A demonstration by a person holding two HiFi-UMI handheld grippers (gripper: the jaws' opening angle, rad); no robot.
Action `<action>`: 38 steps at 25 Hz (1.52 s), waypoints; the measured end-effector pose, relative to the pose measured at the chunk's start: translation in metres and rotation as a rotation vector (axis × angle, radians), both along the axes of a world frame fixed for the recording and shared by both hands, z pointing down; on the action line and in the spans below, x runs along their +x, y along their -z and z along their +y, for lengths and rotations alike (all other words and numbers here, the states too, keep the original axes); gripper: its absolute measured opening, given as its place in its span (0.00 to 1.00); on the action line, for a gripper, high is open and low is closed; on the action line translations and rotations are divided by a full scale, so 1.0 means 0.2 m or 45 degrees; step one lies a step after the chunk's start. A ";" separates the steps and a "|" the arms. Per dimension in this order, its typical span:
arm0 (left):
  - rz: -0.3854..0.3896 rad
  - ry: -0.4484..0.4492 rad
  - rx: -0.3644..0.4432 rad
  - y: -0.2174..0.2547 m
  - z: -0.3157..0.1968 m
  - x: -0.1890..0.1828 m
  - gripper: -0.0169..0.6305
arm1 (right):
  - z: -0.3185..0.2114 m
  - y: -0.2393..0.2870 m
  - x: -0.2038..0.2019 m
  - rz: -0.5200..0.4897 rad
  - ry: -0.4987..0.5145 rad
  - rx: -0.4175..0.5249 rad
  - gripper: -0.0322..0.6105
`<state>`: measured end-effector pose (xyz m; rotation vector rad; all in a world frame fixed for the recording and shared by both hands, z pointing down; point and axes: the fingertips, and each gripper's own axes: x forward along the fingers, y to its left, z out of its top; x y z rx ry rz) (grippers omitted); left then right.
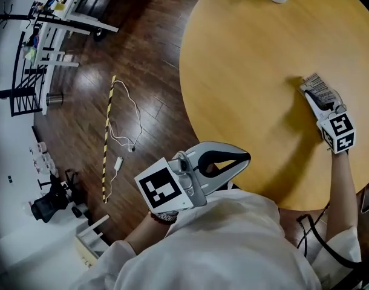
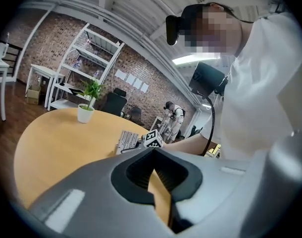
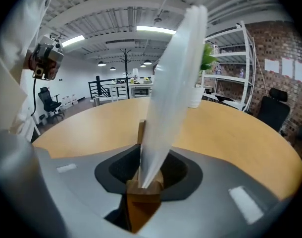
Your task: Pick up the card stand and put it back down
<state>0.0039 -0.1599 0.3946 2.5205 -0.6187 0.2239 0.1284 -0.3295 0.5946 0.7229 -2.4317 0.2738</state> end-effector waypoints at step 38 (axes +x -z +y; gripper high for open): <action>0.226 -0.270 0.025 0.20 1.36 -0.29 0.02 | 2.14 1.44 0.20 -0.237 -0.814 0.360 0.46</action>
